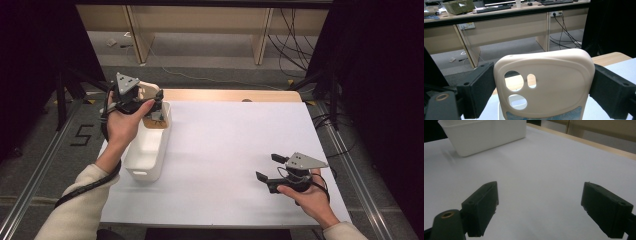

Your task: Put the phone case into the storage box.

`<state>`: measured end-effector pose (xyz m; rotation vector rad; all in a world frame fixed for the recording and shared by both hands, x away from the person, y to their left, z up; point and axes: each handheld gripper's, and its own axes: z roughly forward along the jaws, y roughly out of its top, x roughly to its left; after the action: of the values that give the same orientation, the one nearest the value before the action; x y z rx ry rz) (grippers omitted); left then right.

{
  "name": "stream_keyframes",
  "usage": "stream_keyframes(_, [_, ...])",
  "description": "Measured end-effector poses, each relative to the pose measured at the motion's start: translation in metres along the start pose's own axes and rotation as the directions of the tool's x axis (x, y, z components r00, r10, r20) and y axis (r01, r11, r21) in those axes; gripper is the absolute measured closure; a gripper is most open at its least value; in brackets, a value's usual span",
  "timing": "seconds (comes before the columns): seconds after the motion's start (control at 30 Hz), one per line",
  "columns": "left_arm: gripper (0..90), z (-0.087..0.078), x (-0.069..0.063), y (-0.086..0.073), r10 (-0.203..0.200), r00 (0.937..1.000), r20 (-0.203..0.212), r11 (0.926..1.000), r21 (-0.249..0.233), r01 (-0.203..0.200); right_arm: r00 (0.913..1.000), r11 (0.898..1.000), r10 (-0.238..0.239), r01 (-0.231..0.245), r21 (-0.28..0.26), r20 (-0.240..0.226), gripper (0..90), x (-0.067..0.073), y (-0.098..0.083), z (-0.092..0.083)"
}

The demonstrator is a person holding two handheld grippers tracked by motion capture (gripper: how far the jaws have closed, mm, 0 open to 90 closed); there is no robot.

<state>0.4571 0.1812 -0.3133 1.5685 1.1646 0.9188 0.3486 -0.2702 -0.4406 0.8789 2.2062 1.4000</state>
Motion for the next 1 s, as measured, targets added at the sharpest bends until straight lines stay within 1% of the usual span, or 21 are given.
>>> stream_keyframes(0.43, [11.2, 0.0019, 0.0018, -0.0015, 0.005, 1.0, -0.003, 1.0, 0.002, -0.005, 1.0, 1.0, -0.001, 0.001, -0.001, -0.001, 15.3, 0.0001, 0.0, 0.0])
stream_keyframes(0.67, [11.2, 0.0029, 0.0049, -0.0018, 0.017, 0.9998, -0.006, 0.9999, 0.002, -0.017, 1.0, 1.0, 0.0, 0.0, -0.002, -0.001, 15.3, 0.0, 0.0, 0.0])
stream_keyframes(1.0, [11.2, 0.0044, 0.0076, -0.0038, 0.021, 0.9997, -0.008, 0.9998, 0.003, -0.021, 1.0, 1.0, -0.001, 0.001, 0.0, -0.001, 15.3, 0.0, -0.0001, -0.0001])
